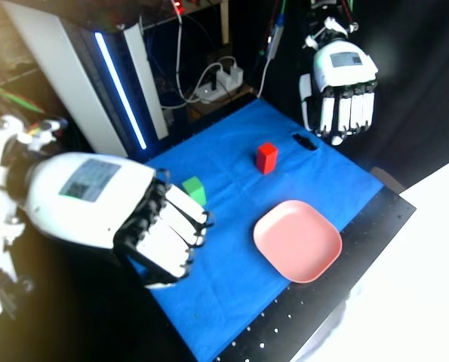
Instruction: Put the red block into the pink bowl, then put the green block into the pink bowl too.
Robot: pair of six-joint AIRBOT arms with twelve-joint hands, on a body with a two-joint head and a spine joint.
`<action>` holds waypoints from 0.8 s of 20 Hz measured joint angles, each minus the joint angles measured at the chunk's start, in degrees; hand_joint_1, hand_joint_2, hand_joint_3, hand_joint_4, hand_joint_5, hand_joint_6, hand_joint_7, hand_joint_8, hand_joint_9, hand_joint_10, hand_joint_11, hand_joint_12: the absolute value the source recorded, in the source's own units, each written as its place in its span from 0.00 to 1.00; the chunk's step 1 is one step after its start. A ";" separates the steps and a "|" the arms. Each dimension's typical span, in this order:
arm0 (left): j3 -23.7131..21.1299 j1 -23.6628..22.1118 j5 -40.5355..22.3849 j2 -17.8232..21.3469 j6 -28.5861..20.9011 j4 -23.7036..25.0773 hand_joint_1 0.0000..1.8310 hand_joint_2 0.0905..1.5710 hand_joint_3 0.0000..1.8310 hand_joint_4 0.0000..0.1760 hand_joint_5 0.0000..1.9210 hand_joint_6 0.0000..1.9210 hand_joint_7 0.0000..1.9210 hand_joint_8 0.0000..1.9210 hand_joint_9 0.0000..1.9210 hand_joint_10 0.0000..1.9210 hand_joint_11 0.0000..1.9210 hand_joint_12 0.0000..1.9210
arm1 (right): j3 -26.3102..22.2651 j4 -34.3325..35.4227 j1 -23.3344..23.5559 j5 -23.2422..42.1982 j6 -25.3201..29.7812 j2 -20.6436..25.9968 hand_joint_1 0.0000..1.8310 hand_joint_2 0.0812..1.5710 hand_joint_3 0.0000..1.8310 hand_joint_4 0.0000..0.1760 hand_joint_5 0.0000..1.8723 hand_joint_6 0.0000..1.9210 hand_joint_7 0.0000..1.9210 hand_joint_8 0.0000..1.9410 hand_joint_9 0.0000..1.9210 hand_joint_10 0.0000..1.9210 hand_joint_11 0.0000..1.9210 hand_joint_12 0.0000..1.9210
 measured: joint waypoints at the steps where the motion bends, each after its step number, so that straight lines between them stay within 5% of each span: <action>1: 0.00 -0.28 -0.24 0.00 0.00 0.22 0.00 0.60 0.00 0.70 0.03 0.00 0.04 0.00 0.06 0.00 0.07 0.09 | -0.02 0.00 0.00 0.52 0.00 -0.04 0.00 0.68 0.00 0.36 0.00 0.00 0.01 0.00 0.00 0.00 0.00 0.00; 2: 0.00 -0.28 -0.57 0.00 0.02 0.17 0.00 0.60 0.00 0.62 0.03 0.00 0.05 0.00 0.06 0.00 0.07 0.09 | -0.02 -0.02 0.00 0.92 0.00 -0.04 0.02 0.67 0.00 0.31 0.00 0.00 0.02 0.00 0.00 0.00 0.00 0.00; 5: 0.00 -0.28 0.11 0.00 0.02 0.22 0.00 0.60 0.00 0.62 0.03 0.00 0.04 0.00 0.06 0.00 0.07 0.08 | 0.00 -0.11 0.00 0.39 0.00 -0.04 0.03 0.68 0.00 0.25 0.00 0.00 0.02 0.00 0.00 0.00 0.00 0.00; 6: 0.00 -0.28 0.07 0.00 0.02 0.22 0.00 0.61 0.00 0.59 0.02 0.00 0.03 0.00 0.05 0.00 0.06 0.08 | 0.00 -0.20 0.00 0.42 0.00 -0.04 0.02 0.66 0.00 0.39 0.00 0.00 0.03 0.00 0.00 0.00 0.00 0.00; 8: -0.33 -0.28 0.02 0.02 -0.02 0.11 0.01 0.61 0.00 0.53 0.01 0.00 0.02 0.00 0.05 0.00 0.06 0.08 | 0.00 -0.22 0.00 0.42 0.00 -0.04 0.00 0.67 0.00 0.29 0.00 0.00 0.01 0.00 0.00 0.00 0.00 0.00; 9: -0.52 -0.28 -0.35 0.02 -3.08 1.27 0.04 0.61 0.00 0.41 0.00 0.00 0.03 0.00 0.06 0.00 0.07 0.08 | 0.00 -0.22 0.00 0.39 0.00 -0.04 0.00 0.68 0.00 0.25 0.00 0.00 0.01 0.00 0.00 0.00 0.00 0.00; 11: -0.52 -0.28 -2.29 0.02 -9.90 5.86 0.08 0.60 0.00 0.39 0.01 0.00 0.04 0.00 0.07 0.00 0.09 0.06 | 0.00 -0.26 0.00 0.48 0.00 -0.04 0.01 0.66 0.00 0.31 0.00 0.00 0.01 0.00 0.00 0.00 0.00 0.00; 12: -0.55 -0.28 -3.34 0.02 -10.23 6.69 0.09 0.60 0.00 0.40 0.01 0.00 0.04 0.00 0.07 0.00 0.09 0.06 | 0.04 -0.24 0.00 0.46 0.00 -0.11 0.03 0.65 0.00 0.26 0.01 0.00 0.02 0.00 0.00 0.00 0.00 0.00; 13: -0.66 -0.28 -4.31 0.02 -10.32 6.71 0.11 0.59 0.00 0.26 0.01 0.00 0.05 0.00 0.07 0.00 0.09 0.06 | 0.04 -0.24 0.00 0.39 0.00 -0.17 0.05 0.66 0.00 0.05 0.01 0.00 0.03 0.00 0.00 0.00 0.00 0.00; 15: -1.44 -0.24 -5.22 0.07 -10.32 6.73 0.13 0.58 0.00 0.10 0.02 0.00 0.07 0.01 0.08 0.00 0.10 0.06 | 0.04 -0.37 0.00 0.35 0.00 -0.28 0.08 0.64 0.00 0.02 0.01 0.00 0.01 0.00 0.00 0.00 0.00 0.00; 16: -1.81 0.09 -5.88 0.07 -10.34 6.95 0.17 0.57 0.00 0.06 0.02 0.00 0.08 0.01 0.08 0.00 0.09 0.06 | 0.04 -0.39 0.00 0.35 0.00 -0.28 0.07 0.65 0.00 0.11 0.01 0.00 0.00 0.00 0.00 0.00 0.00 0.00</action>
